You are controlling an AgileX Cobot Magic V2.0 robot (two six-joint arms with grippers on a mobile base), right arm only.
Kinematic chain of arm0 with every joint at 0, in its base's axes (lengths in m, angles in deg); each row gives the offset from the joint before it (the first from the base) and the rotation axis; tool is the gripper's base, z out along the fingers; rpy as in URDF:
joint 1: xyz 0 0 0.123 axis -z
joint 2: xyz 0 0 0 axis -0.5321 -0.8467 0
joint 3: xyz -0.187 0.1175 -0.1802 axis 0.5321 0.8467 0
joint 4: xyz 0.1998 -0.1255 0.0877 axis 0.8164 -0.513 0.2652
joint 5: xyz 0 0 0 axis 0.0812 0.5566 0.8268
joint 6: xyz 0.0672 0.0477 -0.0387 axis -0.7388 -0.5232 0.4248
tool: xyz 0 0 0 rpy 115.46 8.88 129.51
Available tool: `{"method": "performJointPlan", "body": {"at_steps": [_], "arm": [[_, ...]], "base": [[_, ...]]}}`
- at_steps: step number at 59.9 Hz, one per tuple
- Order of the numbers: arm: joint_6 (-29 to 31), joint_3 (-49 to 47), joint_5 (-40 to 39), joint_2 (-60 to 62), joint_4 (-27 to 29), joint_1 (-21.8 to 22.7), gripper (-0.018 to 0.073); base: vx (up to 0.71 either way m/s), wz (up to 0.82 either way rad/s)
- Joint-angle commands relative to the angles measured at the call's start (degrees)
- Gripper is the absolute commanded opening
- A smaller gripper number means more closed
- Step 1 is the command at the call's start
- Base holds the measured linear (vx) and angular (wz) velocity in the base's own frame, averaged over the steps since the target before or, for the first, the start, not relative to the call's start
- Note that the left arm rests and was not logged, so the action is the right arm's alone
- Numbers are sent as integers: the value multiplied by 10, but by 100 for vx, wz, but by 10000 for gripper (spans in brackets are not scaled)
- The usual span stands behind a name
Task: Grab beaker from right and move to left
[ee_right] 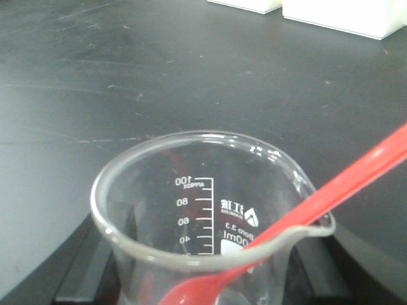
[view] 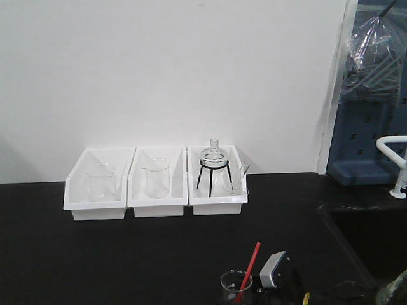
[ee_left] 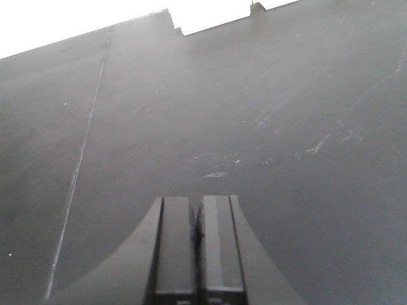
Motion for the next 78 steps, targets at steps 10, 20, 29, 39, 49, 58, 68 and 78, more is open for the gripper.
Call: {"method": "performJointPlan", "body": {"at_steps": [10, 20, 29, 39, 49, 58, 68, 78], "arm": [[6, -11, -47, 28, 13, 1, 344], [5, -11, -47, 28, 13, 1, 563], [-23, -11, -44, 29, 6, 2, 654], [-61, -9, 19, 51, -43, 2, 645], [-101, -9, 112, 97, -127, 2, 607], [-172, -9, 204, 141, -202, 2, 569], [-281, -9, 275, 196, -325, 2, 554], [-401, -9, 312, 253, -411, 2, 554]], "base": [[0, 0], [0, 0], [0, 0], [0, 0], [0, 0], [0, 0], [0, 0], [0, 0]]}}
